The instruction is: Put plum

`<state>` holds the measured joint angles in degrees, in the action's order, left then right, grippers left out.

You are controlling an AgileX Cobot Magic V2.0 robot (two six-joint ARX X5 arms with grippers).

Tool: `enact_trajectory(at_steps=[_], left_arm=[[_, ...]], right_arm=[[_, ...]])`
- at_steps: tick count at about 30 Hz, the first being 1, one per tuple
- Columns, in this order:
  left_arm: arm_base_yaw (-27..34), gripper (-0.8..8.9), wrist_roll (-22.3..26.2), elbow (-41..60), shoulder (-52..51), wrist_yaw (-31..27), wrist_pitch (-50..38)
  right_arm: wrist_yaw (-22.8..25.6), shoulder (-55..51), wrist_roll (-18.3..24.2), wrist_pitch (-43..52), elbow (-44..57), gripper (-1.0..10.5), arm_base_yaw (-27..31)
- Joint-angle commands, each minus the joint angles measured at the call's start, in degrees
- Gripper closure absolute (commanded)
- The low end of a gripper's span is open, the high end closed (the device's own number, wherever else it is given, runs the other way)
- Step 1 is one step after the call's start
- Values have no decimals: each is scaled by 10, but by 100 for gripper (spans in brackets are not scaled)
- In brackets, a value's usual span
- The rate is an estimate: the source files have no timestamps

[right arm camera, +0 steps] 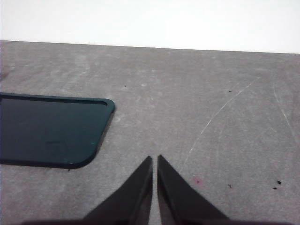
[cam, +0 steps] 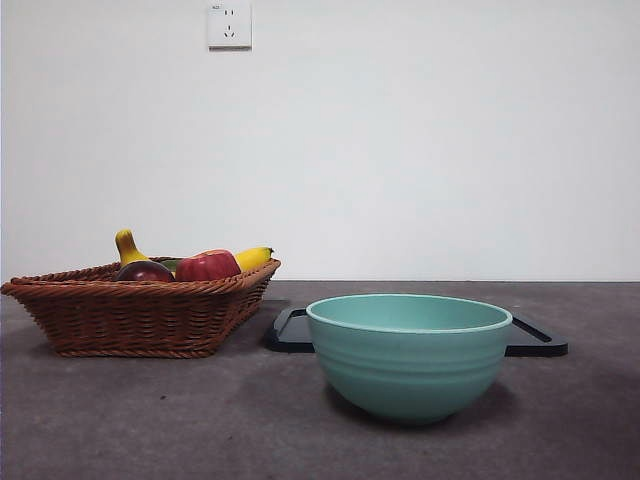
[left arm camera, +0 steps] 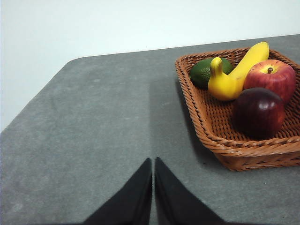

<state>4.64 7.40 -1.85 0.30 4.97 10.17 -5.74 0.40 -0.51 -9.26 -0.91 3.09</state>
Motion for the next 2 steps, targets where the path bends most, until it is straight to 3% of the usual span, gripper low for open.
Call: enact_trajectory(at_steps=[1,2], left_arm=[[2,806,-4,12,-1,2,5],[2,806,-4,12,-1,2,5]], right_arm=[[2,-2,-9,4,3,940,0],[2,-2,-9,4,3,940,0]])
